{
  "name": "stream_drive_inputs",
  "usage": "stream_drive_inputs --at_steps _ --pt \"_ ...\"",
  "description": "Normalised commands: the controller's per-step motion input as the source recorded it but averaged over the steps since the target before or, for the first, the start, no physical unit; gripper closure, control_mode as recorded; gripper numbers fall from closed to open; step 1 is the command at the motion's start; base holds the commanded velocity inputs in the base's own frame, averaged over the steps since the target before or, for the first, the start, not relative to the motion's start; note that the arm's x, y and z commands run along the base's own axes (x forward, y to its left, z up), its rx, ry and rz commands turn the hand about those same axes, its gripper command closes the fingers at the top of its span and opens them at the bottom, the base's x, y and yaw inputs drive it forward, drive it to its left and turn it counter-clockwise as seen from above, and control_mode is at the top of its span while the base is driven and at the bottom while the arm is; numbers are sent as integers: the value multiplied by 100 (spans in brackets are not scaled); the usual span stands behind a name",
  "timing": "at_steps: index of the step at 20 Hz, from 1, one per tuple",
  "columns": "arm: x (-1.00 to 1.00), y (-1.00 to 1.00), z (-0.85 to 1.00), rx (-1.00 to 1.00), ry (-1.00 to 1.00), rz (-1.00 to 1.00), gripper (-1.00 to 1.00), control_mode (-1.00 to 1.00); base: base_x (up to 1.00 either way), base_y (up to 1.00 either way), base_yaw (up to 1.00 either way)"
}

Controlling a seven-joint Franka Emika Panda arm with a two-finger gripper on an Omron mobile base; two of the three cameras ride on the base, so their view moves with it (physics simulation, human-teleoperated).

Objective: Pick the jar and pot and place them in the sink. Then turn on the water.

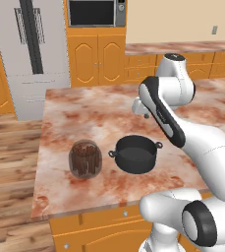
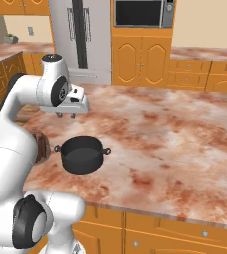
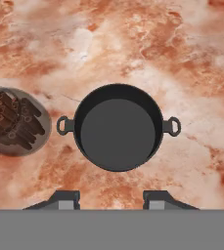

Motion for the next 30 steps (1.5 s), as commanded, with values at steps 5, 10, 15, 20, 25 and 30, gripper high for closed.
stream_drive_inputs --at_steps 5,10,15,20,25,30 --pt "0 0 -5 0 -5 0 -100 -100 0 0 0" --pt "-2 -12 0 0 1 0 -100 -100 0 0 0" --pt "-17 -54 -15 1 7 0 -100 -100 0 0 0" --pt "0 -17 -38 0 13 -6 -100 -100 0 0 0" --pt "0 -17 -56 0 14 -7 -100 -100 0 0 0" --pt "11 -7 -64 -1 4 -1 -100 -100 0 0 0"
